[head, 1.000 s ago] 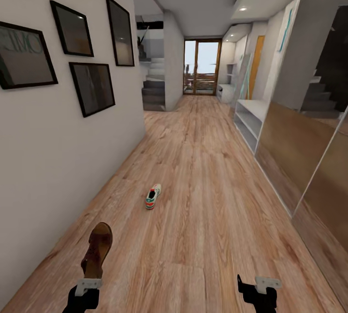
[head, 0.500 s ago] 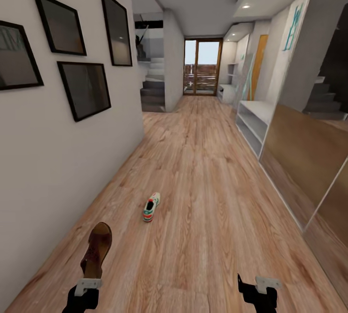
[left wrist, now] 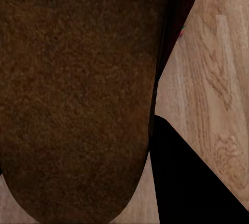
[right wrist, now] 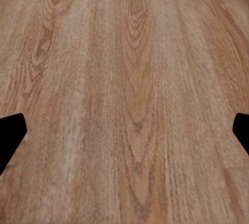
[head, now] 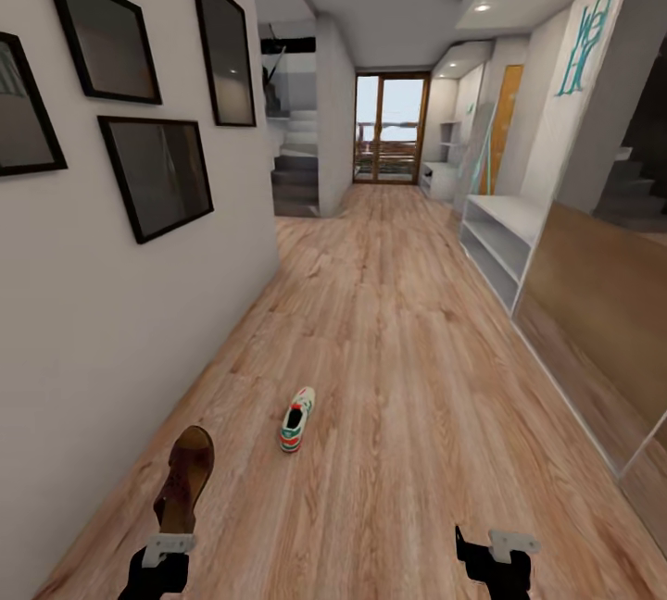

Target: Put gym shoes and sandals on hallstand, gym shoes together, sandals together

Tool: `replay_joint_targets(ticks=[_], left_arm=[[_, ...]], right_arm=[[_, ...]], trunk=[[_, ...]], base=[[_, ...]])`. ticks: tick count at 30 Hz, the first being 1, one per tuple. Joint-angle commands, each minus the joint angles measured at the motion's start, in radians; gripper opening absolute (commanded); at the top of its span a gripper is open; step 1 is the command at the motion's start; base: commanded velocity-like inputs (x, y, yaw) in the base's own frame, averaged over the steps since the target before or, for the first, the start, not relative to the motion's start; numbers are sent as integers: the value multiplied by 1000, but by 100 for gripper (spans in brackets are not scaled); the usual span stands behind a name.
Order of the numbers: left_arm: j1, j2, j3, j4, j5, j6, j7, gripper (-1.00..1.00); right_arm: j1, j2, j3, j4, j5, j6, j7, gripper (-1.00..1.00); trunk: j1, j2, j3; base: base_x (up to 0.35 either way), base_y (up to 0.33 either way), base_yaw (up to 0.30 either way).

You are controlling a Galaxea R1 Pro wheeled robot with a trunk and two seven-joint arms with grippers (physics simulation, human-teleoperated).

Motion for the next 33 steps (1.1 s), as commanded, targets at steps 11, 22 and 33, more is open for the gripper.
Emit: replay_joint_targets(ticks=[11,22,33], left_arm=[[-1,0,8,0,-7,-3,-5,-100],[-1,0,8,0,-7,-3,-6,-100],[-1,-2,8,0,-7,-3,-7,-100]], right_arm=[[-1,1,-6,1,10,-3,-1,100],[-1,1,-6,1,10,-3,-1,100],[-1,1,-7,0,10,-3,-1,100]], trunk=[[0,0,-1],[0,0,-1],[0,0,-1]], base=[[286,215,0],[282,222,0],[282,227,0]])
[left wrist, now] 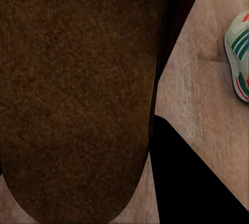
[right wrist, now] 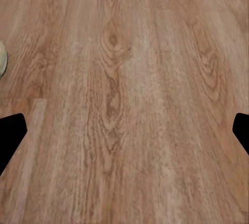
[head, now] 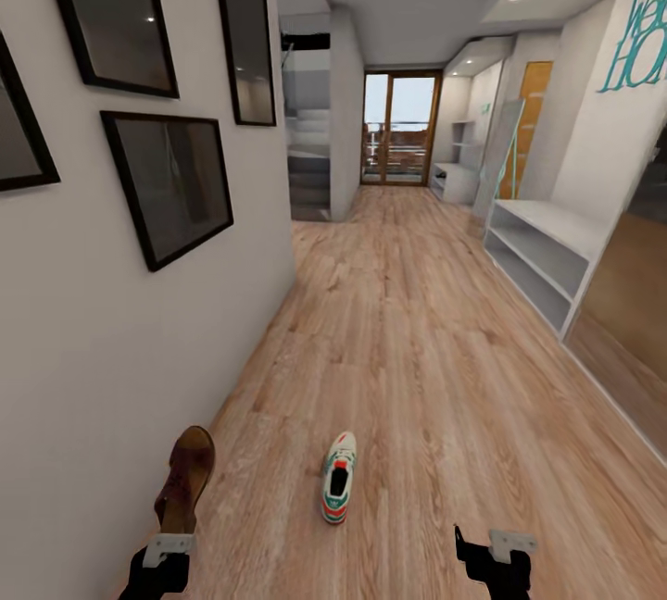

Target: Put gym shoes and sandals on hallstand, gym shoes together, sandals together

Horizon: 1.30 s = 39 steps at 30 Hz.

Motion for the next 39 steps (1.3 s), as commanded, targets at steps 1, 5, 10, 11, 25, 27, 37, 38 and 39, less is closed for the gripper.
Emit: replay_joint_targets(ticks=[1,5,10,11,25,27,37,38,39], left_arm=[[-1,0,9,0,-7,-3,-5,-100],[-1,0,9,0,-7,-3,-5,-100],[-1,-1,8,0,-9,-3,-5,-100],[-1,-2,8,0,-9,-3,-5,-100],[-1,-4,5,0,-11,-4,-7,-100],[-1,-7,5,-1,-12,-5,-8,-100],[-52,-78,-58,-25,-20,0,-10,-100],[-63,-82,-66,-28,-21,2,-10,-100],[-84,-88,-82,-33,-22,8,-9,-100]], right_arm=[[-1,1,-7,0,11,-3,-1,100],[-1,1,-7,0,11,-3,-1,100],[-1,1,-7,1,11,-3,-1,100],[-1,1,-7,1,11,-3,-1,100],[-1,1,-7,1,11,-3,-1,100],[-1,1,-7,1,11,-3,-1,100],[-1,1,-7,0,11,-3,-1,100],[-1,1,-7,0,10,-3,-1,100],[-1,1,-7,0,10,-3,-1,100]], trunk=[[0,0,-1],[0,0,-1],[0,0,-1],[0,0,-1],[0,0,-1],[0,0,-1],[0,0,-1],[0,0,-1],[0,0,-1]], base=[[282,228,0],[282,228,0],[286,212,0],[309,123,0],[183,25,0],[13,1,0],[3,0,0],[0,0,0],[0,0,0]])
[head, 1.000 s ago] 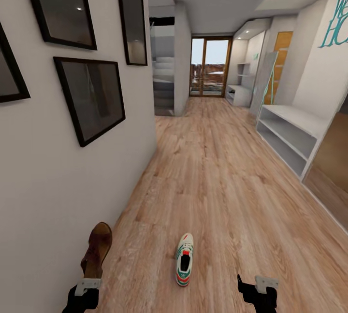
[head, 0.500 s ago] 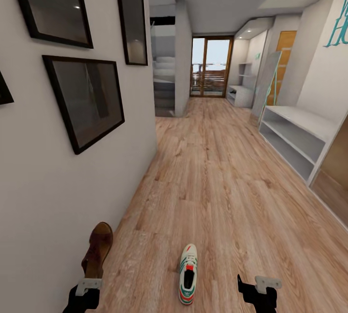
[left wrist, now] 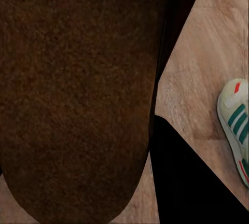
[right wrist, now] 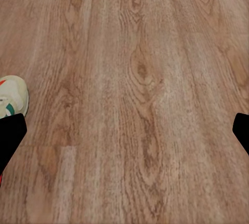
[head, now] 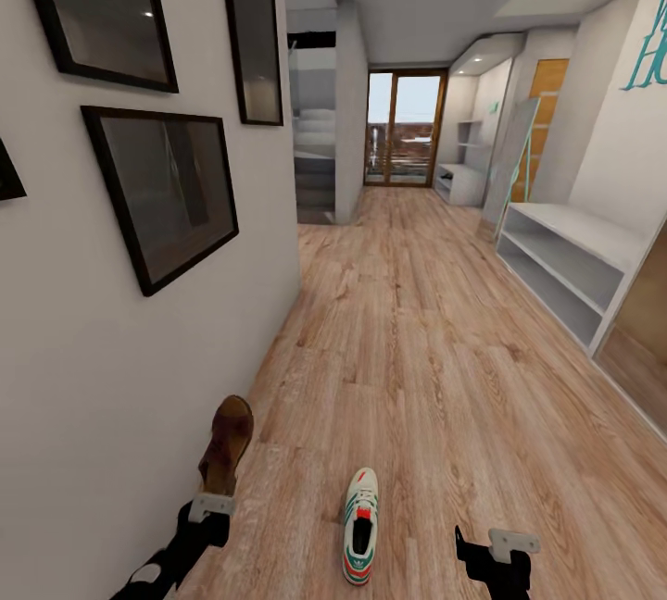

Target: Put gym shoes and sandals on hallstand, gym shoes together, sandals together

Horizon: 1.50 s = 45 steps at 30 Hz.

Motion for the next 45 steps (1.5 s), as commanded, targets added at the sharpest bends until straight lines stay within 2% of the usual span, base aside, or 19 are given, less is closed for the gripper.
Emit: replay_joint_targets(ticks=[1,3,8,11,20,30,35,45], left_arm=[[-12,-3,6,-2,-10,3,-5,-100],[-45,-9,-9,-5,-11,30,-5,-100],[-112,-22,-22,-9,-13,116,-5,-100],[-130,-24,-24,-9,-13,138,-6,-100],[-128,-26,-28,-6,-15,146,-9,-100],[-128,-24,-33,2,-19,146,-9,-100],[-129,-26,-50,3,-18,148,-8,-100],[-128,-38,-58,3,-19,147,-8,-100]], right_arm=[[-1,1,-7,0,10,-3,-1,100],[-1,1,-7,0,10,-3,-1,100],[-1,1,-7,0,10,-3,-1,100],[-1,1,-6,0,10,-3,-1,100],[-1,1,-6,0,11,-3,-1,100],[-1,-1,-7,0,12,-3,-1,100],[-1,2,-7,0,9,-2,-5,100],[-1,3,-7,2,8,-2,-2,100]], trunk=[[0,0,-1],[0,0,-1],[0,0,-1],[0,0,-1],[0,0,-1],[0,0,-1],[0,0,-1],[0,0,3]], base=[[0,0,0],[0,0,0],[0,0,0],[0,0,0],[45,33,0],[138,258,0],[17,303,-2],[41,81,-245]])
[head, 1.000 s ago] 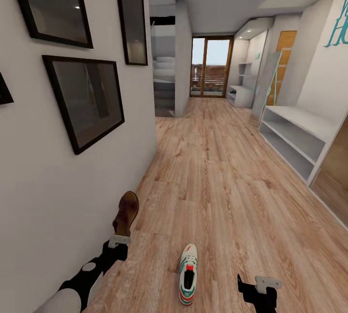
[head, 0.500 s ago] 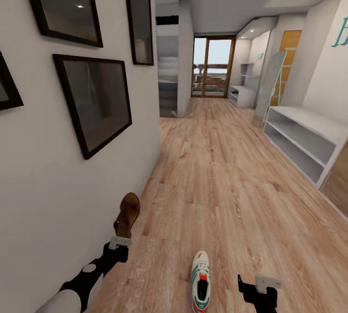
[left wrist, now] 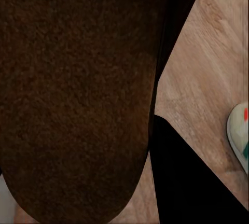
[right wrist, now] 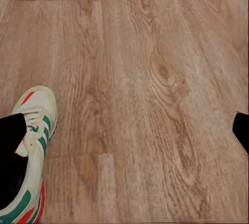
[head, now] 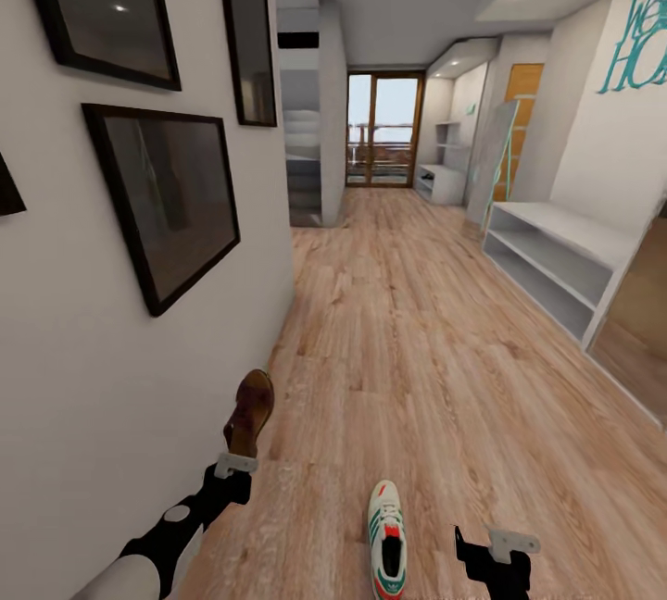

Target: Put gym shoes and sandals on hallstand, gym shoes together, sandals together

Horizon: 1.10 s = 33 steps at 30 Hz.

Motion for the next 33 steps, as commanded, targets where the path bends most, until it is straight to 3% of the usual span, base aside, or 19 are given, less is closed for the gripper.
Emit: replay_joint_targets(ticks=[1,21,33], left_arm=[[-1,-1,9,-1,-11,-3,-5,-100],[-1,-1,9,-1,-11,-5,-5,-100],[0,-1,9,-1,-11,-5,-5,-100]], right_arm=[[-1,1,-7,1,10,-3,-1,100],[-1,1,-7,0,10,-3,-1,100],[-1,1,-7,-1,10,-3,-1,100]], trunk=[[0,0,0],[0,0,8],[0,0,9]], base=[[3,4,-287],[29,13,-285],[84,69,-43]])
